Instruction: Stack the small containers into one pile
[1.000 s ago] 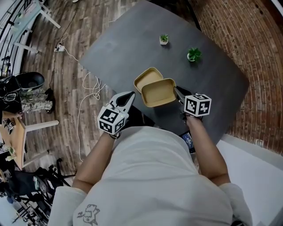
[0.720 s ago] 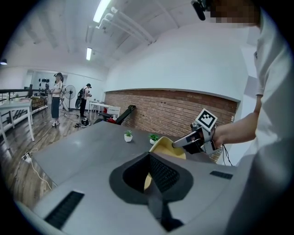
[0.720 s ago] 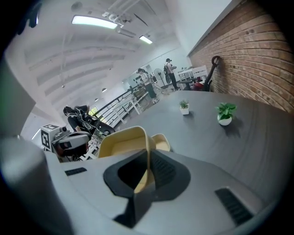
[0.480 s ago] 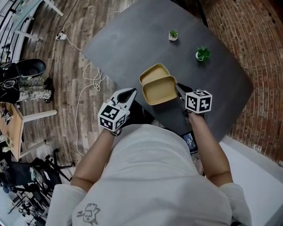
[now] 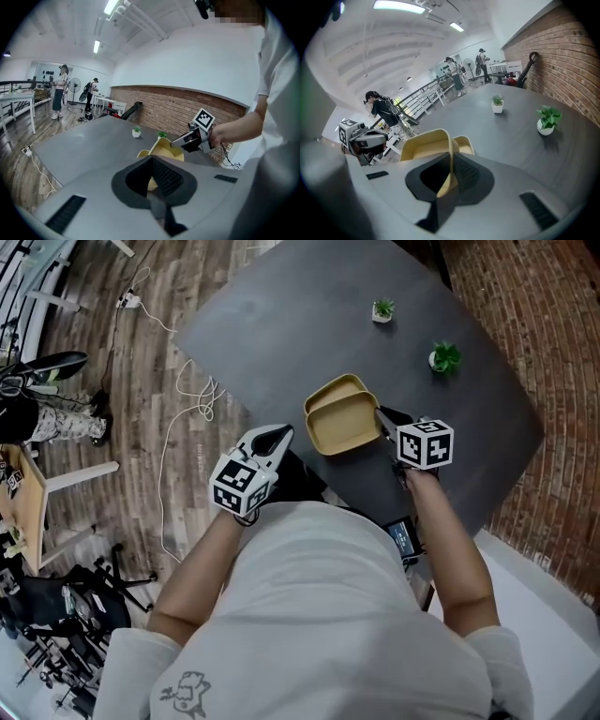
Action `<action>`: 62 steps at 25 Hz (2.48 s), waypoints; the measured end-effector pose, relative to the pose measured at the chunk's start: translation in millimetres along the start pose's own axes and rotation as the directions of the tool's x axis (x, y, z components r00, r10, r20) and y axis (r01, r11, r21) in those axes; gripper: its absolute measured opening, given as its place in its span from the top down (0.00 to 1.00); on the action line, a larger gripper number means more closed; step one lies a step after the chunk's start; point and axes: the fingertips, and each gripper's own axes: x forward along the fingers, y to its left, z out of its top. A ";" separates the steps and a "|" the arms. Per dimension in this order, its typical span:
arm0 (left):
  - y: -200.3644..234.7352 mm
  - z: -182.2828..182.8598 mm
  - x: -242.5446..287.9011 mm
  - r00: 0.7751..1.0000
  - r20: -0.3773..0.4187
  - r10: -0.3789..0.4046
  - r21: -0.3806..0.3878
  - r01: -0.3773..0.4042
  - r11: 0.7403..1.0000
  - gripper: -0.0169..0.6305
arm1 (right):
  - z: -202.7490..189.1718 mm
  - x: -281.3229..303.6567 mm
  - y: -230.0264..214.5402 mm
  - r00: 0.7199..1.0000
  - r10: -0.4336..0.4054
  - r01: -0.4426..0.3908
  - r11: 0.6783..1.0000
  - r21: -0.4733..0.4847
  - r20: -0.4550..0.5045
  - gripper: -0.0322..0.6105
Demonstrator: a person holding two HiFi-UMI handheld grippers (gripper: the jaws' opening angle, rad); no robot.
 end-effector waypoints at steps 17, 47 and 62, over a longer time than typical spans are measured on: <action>54.7 4.8 31.4 0.996 -0.077 -0.047 -0.022 0.046 0.999 0.96 | 23.6 56.8 -30.5 0.988 0.007 -0.011 1.000 -0.026 -0.152 0.91; 76.8 6.3 77.2 0.983 -0.132 -0.125 -0.048 0.120 0.992 0.96 | 3.7 85.8 -33.6 0.962 0.036 -0.049 0.998 -0.041 -0.269 0.82; 35.7 28.6 54.9 0.992 -0.056 -0.117 0.019 0.118 0.993 0.96 | 12.8 30.0 -10.2 0.990 -0.030 0.008 0.987 -0.160 -0.135 0.78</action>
